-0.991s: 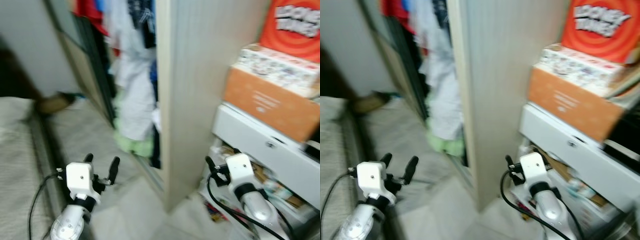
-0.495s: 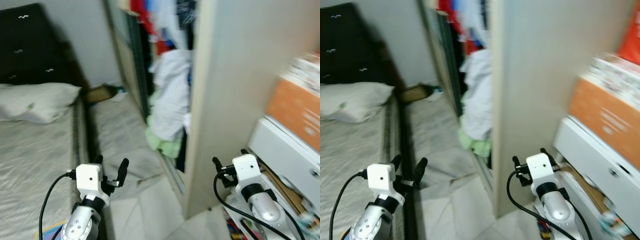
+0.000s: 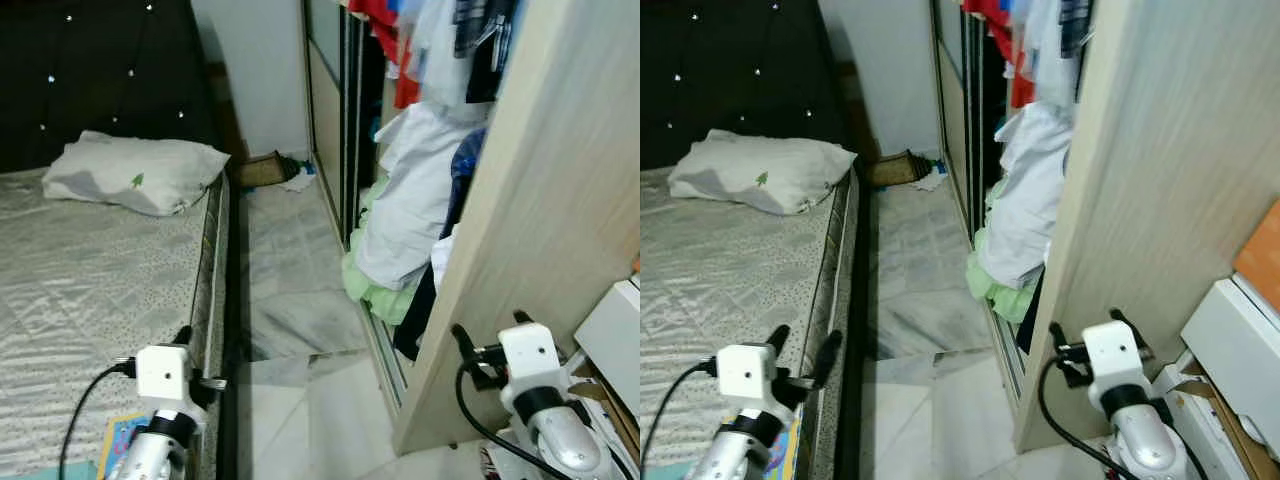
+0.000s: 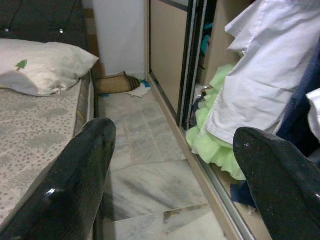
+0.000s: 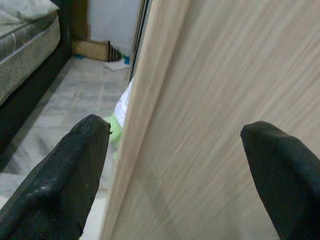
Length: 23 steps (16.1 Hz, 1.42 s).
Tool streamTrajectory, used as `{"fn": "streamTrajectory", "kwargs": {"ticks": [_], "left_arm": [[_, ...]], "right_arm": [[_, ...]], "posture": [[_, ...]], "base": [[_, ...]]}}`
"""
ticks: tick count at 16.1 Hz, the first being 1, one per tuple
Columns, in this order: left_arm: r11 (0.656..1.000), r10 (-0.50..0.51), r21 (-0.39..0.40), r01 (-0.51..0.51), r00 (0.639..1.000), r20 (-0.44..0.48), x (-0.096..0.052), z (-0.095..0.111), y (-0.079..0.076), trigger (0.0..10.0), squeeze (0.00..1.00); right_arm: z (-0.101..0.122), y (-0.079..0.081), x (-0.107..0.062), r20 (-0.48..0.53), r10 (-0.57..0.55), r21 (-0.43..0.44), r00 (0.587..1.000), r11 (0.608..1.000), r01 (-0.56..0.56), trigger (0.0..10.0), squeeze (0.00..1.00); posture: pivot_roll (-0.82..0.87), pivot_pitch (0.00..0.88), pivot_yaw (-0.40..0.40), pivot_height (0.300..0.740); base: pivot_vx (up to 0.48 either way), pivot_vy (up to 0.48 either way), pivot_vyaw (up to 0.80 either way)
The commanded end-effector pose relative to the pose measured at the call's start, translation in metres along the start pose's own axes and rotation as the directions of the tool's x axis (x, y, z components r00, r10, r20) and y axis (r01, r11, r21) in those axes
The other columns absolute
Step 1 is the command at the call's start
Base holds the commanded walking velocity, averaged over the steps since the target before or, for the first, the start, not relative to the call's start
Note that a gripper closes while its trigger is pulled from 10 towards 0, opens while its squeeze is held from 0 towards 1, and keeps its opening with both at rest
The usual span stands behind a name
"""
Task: Clean up the room
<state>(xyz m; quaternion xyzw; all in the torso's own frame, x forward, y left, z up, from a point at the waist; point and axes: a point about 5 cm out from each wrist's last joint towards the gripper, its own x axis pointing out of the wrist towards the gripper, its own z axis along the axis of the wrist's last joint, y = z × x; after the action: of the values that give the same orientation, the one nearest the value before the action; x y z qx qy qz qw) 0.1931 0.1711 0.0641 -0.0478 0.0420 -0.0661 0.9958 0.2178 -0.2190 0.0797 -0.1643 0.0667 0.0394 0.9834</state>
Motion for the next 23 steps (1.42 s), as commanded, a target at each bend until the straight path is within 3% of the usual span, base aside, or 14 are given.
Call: {"fn": "streamTrajectory", "kwargs": {"ticks": [1,17,23], "left_arm": [[1.0,-0.007,0.008,0.007,1.0,0.006,0.002,0.003,0.002,10.0,0.0],[0.999,-0.038,0.029,0.038,0.999,0.0,0.006,0.006,0.002,10.0,0.0],[0.999,-0.04,0.025,0.039,0.999,0.011,0.01,0.009,-0.001,10.0,0.0]], "right_arm": [[0.002,-0.001,-0.001,0.005,0.005,0.004,1.0,1.0,-0.005,10.0,0.0],[-0.008,0.002,-0.003,-0.029,0.018,-0.01,0.999,1.0,-0.018,10.0,0.0],[-0.008,0.0,-0.002,-0.02,-0.002,-0.001,1.0,1.0,0.002,10.0,0.0]], "posture": [[-0.18,0.0,0.042,0.74],[-0.17,0.0,0.049,0.74],[-0.18,0.0,0.055,0.74]], "base": [[0.0,0.0,0.0],[0.0,0.0,0.71],[0.0,0.0,0.0]]}}
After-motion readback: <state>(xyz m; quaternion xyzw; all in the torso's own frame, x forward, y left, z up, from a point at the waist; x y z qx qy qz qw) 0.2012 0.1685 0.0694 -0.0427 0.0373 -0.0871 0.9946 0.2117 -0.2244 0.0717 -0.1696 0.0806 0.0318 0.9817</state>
